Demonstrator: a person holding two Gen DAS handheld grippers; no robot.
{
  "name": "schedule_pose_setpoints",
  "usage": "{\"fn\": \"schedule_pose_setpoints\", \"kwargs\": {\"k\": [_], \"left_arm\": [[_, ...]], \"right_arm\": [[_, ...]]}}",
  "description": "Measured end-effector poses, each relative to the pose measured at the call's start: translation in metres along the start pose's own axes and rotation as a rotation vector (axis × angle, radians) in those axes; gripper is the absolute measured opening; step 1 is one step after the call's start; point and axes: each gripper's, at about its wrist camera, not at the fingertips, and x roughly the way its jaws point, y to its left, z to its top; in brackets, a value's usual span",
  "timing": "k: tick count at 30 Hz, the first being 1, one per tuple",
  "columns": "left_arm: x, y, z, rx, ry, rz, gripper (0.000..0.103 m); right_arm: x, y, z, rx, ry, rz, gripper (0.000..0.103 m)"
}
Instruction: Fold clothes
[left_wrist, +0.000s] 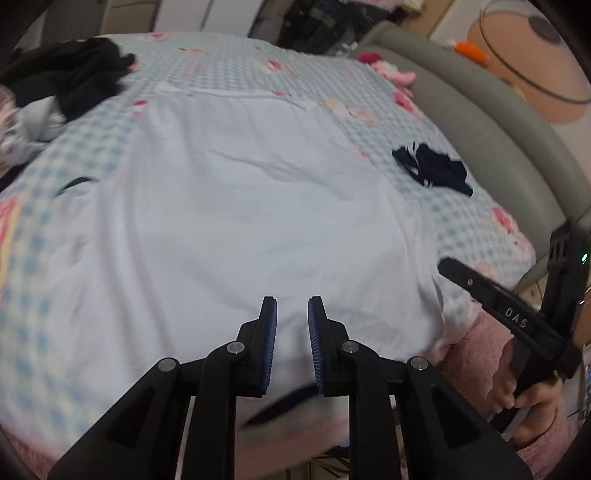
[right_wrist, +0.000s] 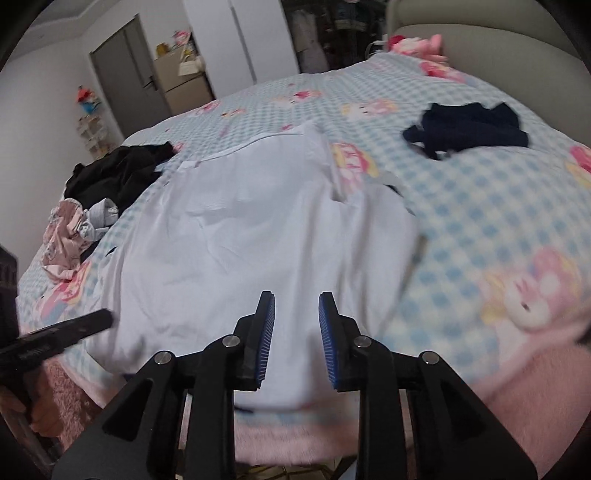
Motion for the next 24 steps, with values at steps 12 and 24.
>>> {"fn": "schedule_pose_setpoints", "kwargs": {"k": [12, 24], "left_arm": [[0.04, -0.02, 0.016, 0.037, 0.158, -0.006, 0.027], [0.119, -0.101, 0.092, 0.1, 0.111, -0.076, 0.028]], "right_arm": [[0.036, -0.057, 0.008, 0.075, 0.195, 0.006, 0.024], [0.106, -0.094, 0.092, -0.018, 0.263, 0.033, 0.056]]}}
